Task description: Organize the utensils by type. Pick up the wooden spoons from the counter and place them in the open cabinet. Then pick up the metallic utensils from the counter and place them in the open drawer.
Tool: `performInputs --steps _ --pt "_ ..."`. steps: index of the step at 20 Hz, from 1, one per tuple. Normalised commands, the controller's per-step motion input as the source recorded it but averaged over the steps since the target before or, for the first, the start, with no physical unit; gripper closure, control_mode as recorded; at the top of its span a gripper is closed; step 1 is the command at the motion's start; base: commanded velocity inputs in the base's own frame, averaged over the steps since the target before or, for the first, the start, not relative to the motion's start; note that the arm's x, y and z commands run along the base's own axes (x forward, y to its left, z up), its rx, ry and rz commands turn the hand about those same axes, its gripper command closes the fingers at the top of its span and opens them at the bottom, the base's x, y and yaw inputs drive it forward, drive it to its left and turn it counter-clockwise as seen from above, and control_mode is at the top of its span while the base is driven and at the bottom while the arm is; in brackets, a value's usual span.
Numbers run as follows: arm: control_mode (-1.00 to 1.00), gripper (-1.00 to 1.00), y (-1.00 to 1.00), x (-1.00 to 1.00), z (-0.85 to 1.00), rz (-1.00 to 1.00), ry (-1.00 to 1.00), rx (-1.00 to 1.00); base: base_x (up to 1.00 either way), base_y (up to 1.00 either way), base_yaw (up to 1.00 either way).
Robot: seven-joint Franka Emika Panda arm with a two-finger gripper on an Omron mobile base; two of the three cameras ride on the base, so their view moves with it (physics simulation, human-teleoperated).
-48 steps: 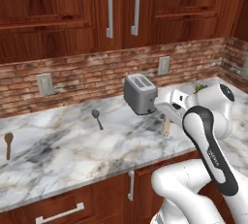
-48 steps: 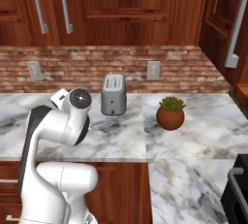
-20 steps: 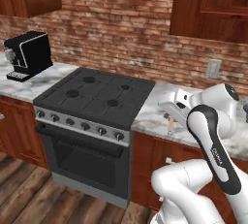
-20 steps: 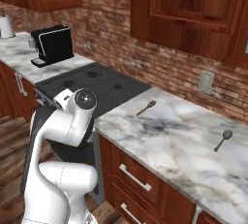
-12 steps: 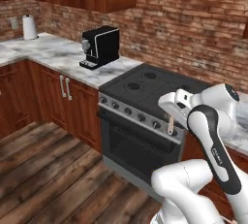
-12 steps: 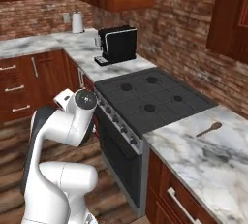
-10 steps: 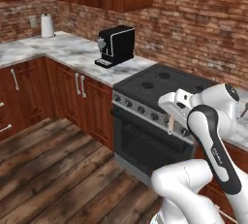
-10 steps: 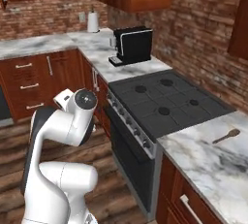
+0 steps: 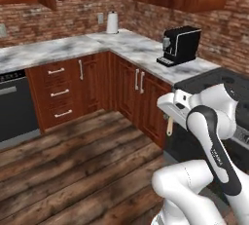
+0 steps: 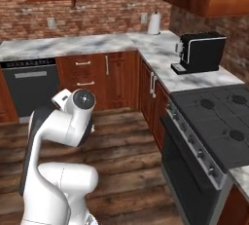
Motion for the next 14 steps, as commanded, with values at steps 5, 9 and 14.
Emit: performInputs --steps 5,9,14 --pt "1.00 1.00 0.00 0.00 0.00 0.00 0.00 0.00 0.38 0.85 0.29" --pt "1.00 1.00 0.00 0.00 0.00 0.00 0.00 0.00 0.52 0.73 0.30" --pt "1.00 1.00 0.00 0.00 0.00 0.00 0.00 0.00 0.66 0.61 0.27"
